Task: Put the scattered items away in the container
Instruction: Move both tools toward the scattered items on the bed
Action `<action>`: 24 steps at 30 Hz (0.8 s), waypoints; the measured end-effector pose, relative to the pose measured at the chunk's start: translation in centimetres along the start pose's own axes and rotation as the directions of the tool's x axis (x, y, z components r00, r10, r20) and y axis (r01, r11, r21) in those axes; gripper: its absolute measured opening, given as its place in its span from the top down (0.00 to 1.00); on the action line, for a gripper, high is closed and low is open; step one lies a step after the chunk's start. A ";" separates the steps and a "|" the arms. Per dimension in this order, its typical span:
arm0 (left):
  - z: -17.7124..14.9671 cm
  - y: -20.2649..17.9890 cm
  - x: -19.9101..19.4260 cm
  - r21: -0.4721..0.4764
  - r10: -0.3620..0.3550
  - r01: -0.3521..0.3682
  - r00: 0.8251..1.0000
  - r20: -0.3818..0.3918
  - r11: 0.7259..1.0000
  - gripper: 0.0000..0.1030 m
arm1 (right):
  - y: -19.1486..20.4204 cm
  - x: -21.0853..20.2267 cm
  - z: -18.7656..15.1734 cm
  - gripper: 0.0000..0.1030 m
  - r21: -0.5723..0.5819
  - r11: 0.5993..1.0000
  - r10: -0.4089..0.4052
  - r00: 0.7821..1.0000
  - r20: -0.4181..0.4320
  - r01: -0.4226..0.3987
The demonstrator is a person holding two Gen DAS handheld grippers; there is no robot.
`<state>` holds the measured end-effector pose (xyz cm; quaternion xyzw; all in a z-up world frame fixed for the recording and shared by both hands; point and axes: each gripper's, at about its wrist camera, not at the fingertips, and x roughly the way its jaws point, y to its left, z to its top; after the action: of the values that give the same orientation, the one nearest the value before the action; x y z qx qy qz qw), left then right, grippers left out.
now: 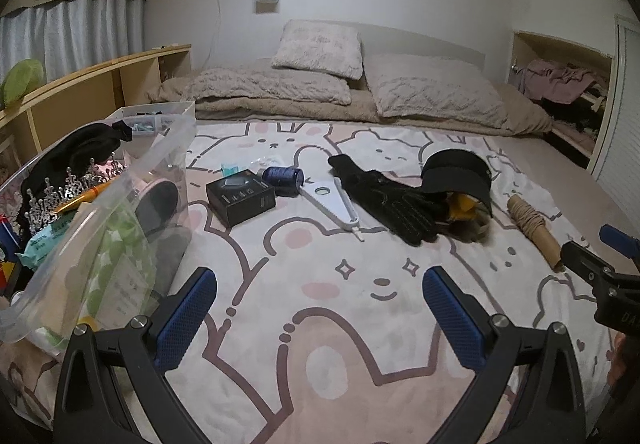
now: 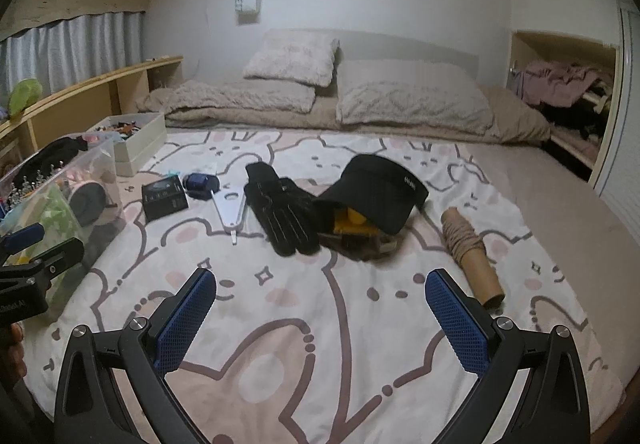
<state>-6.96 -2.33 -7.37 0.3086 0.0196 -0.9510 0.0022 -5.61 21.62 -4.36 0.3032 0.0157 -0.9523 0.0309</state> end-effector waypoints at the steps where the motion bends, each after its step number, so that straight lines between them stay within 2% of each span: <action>1: 0.0 0.1 0.5 -0.002 0.000 0.000 1.000 -0.006 1.000 0.00 | -0.1 0.4 -0.1 0.00 0.005 1.000 0.000 1.000 -0.009 0.000; 10: -0.4 0.0 4.6 -0.031 -0.040 0.038 0.996 -0.079 0.999 0.00 | -1.4 3.7 -1.3 0.00 0.054 0.998 0.018 1.000 -0.024 -0.017; 18: -0.1 -1.0 8.5 -0.040 -0.097 0.093 0.990 -0.101 0.995 0.00 | -4.0 5.8 -2.2 0.00 0.155 0.988 0.012 1.000 -0.002 -0.012; 24: 0.5 -1.8 12.7 -0.060 -0.138 0.130 0.978 -0.154 0.990 0.00 | -5.4 7.7 -3.2 0.00 0.190 0.981 -0.044 0.999 -0.025 0.048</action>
<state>-17.56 -0.40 -14.36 0.3809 0.0640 -0.9207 -0.0559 -10.43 26.74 -11.37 0.3142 -0.0680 -0.9467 -0.0205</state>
